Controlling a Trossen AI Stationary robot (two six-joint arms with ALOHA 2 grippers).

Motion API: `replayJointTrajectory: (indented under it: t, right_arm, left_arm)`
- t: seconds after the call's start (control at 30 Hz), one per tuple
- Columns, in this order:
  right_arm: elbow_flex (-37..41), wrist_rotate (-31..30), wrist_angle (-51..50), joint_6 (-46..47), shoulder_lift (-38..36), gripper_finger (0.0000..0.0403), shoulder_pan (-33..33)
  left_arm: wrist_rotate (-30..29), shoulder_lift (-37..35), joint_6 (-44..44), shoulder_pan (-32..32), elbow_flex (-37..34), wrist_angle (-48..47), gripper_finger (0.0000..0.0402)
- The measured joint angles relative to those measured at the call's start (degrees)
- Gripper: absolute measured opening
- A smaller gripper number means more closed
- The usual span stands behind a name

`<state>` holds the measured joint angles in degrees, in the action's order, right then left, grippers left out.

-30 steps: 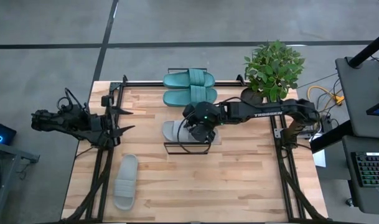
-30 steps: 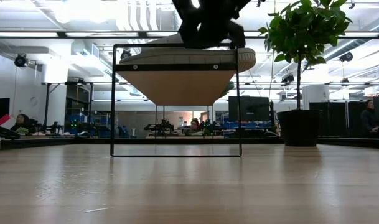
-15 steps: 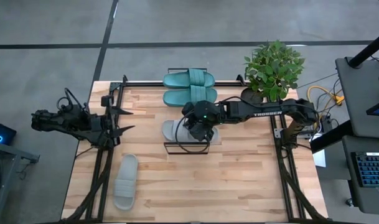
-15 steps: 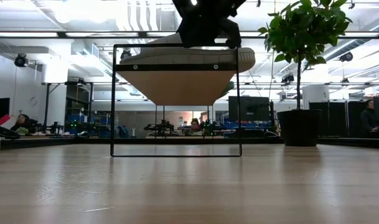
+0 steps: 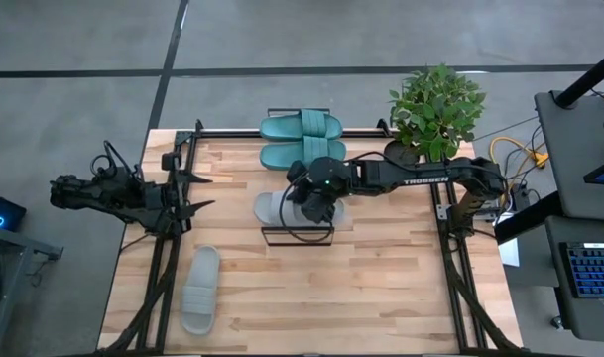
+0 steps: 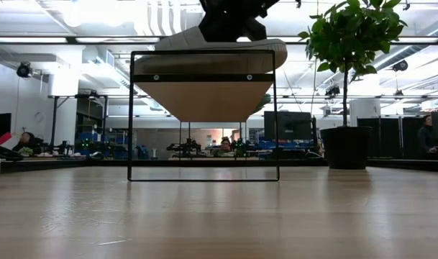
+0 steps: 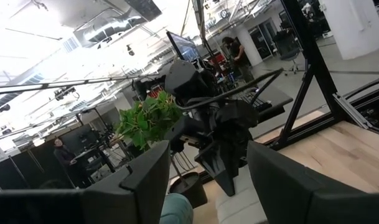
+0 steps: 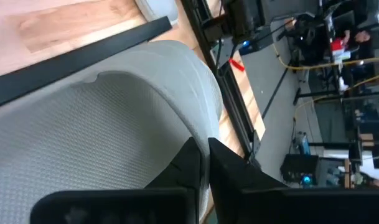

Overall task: Pick and place slides into the shelf
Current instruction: Put the right gray slide on the shelf

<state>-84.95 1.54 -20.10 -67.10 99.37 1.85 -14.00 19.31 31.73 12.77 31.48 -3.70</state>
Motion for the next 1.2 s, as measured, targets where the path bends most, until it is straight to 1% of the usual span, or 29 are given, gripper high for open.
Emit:
replayJointTrajectory:
  t: [0.17,0.33,0.53,0.7,0.93,1.03,1.2]
  right_arm:
    - [0.00,0.48,1.81,-0.66,0.13,0.0012,0.02]
    - [0.18,4.09,4.99,-1.98,0.17,0.0011,0.39]
    - [0.40,4.64,7.02,-1.76,0.17,0.0011,1.20]
    - [0.55,4.95,10.38,0.74,0.17,0.0011,2.21]
    - [1.27,5.36,10.40,1.11,0.17,0.0011,2.21]
    - [2.45,6.38,13.33,1.78,0.17,0.0011,2.43]
    - [4.60,6.43,17.39,1.06,0.17,0.0011,2.55]
  left_arm:
    - [0.00,0.00,0.00,-0.01,-0.02,-0.38,0.0199]
    - [0.00,0.00,0.00,-0.01,-0.02,-0.45,0.0199]
    - [0.00,0.00,0.00,0.00,0.00,-0.65,0.0199]
    - [0.00,0.00,0.09,0.01,0.00,-1.52,0.0199]
    - [-0.01,0.00,0.11,-0.01,0.00,-1.97,0.0199]
    - [0.00,0.00,0.11,-0.01,0.00,-2.17,0.0199]
    - [-0.01,-0.01,0.11,-0.01,0.00,-2.88,0.0199]
